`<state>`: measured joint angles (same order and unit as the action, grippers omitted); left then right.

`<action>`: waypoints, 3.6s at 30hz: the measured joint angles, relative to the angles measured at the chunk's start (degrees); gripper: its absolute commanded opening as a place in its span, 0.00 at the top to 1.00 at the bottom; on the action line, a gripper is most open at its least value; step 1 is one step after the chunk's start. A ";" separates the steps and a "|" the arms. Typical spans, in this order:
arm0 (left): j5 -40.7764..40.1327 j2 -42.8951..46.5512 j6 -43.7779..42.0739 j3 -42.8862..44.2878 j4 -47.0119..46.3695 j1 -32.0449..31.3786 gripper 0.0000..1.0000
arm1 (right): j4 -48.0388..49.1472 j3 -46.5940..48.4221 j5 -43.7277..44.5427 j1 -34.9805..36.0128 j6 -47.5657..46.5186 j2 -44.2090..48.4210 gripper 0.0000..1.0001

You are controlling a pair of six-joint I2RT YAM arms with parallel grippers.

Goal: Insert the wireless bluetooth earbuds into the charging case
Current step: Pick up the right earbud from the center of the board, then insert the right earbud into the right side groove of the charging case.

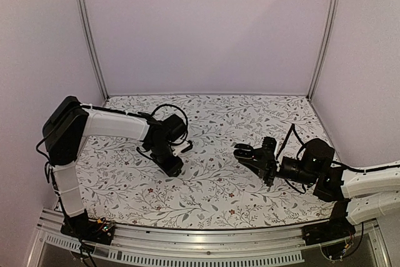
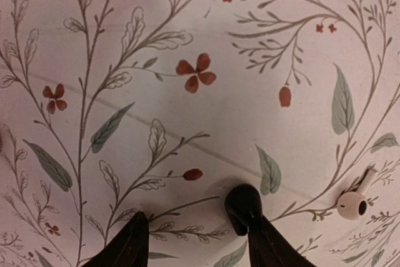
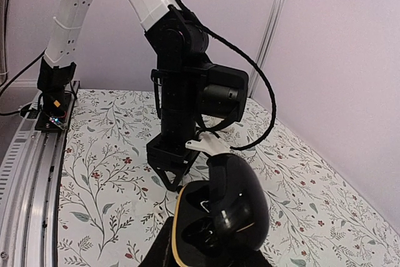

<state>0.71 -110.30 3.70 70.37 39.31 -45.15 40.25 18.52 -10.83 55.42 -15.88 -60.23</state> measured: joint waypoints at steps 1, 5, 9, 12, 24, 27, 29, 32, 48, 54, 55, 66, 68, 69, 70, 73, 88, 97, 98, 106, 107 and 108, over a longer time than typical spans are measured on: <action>-0.63 0.00 0.00 0.00 0.15 0.11 0.50 | 0.00 0.00 0.00 0.00 0.00 0.00 1.00; -2.80 0.00 -0.26 -0.02 0.72 0.48 0.53 | 0.00 0.00 0.00 0.00 0.00 0.00 1.00; -2.89 0.04 -1.11 -0.02 0.74 0.59 0.55 | -0.02 0.00 0.00 0.00 0.00 0.00 1.00; -2.21 0.15 -3.17 -0.02 1.09 0.42 0.56 | -0.07 0.00 0.00 0.00 0.00 0.00 1.00; 1.31 -2.47 -8.52 10.84 8.68 -0.68 0.69 | -0.83 0.00 0.09 -0.33 0.26 0.00 1.00; 1.70 -4.55 -8.85 12.39 9.68 -1.18 0.70 | -1.55 0.00 0.42 -0.33 0.35 0.20 1.00; 1.86 -5.84 -9.07 12.85 10.47 -1.53 0.71 | -1.90 0.00 0.76 -0.33 0.46 0.66 1.00; 1.86 -7.41 -9.09 13.55 11.63 -1.88 0.74 | -1.92 0.00 1.05 -0.33 0.50 1.03 1.00; 1.11 -11.43 -9.55 18.05 15.08 -2.05 0.78 | -2.56 0.00 1.27 -0.33 0.87 1.03 1.00; 1.16 -11.65 -9.53 18.29 15.63 -2.10 0.80 | -2.58 0.00 1.29 -0.33 0.87 1.03 1.00; 1.16 -11.65 -9.51 18.29 15.67 -2.10 0.81 | -2.58 0.00 1.27 -0.33 0.87 1.03 1.00; 1.18 -11.56 -9.55 18.25 15.74 -2.10 0.88 | -2.56 0.00 1.29 -0.33 0.96 0.94 1.00; 1.20 -11.21 -9.55 17.79 15.19 -2.10 0.89 | -2.54 0.00 1.33 -0.33 1.14 0.85 1.00; 1.27 -10.88 -9.55 17.31 14.75 -2.05 0.90 | -2.49 0.00 1.38 -0.33 1.33 0.74 1.00; 1.33 -10.40 -9.51 16.65 14.10 -1.99 0.90 | -2.43 0.00 1.44 -0.33 1.46 0.61 1.00; 1.66 -8.61 -9.44 14.21 11.93 -1.49 0.91 | -1.88 0.00 1.73 -0.37 1.99 -0.28 1.00; 4.44 9.49 -6.71 -1.75 -10.62 3.98 0.93 | 5.46 0.02 -0.42 -5.53 9.14 -9.31 1.00; 7.02 19.96 -2.84 -12.37 -29.16 3.98 0.92 | 16.02 4.63 -5.92 -7.52 14.62 -25.07 1.00; 7.43 21.18 -2.38 -13.88 -31.34 3.98 0.92 | 17.88 5.42 -6.58 -7.69 15.28 -27.26 1.00; 9.09 29.16 0.46 -22.21 -47.21 3.30 0.93 | 28.89 9.44 -9.75 -8.24 20.26 -38.21 1.00; 9.09 30.18 0.63 -23.34 -49.13 2.99 0.93 | 29.81 9.79 -9.88 -8.24 20.85 -38.93 1.00; 9.11 30.97 0.79 -24.13 -50.49 2.62 0.93 | 30.71 10.27 -10.08 -8.24 21.40 -39.60 1.00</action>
<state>9.82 -79.33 4.49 46.24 -11.18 -42.52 70.96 28.80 -20.91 47.18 5.52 -99.83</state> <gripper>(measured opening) 0.096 0.223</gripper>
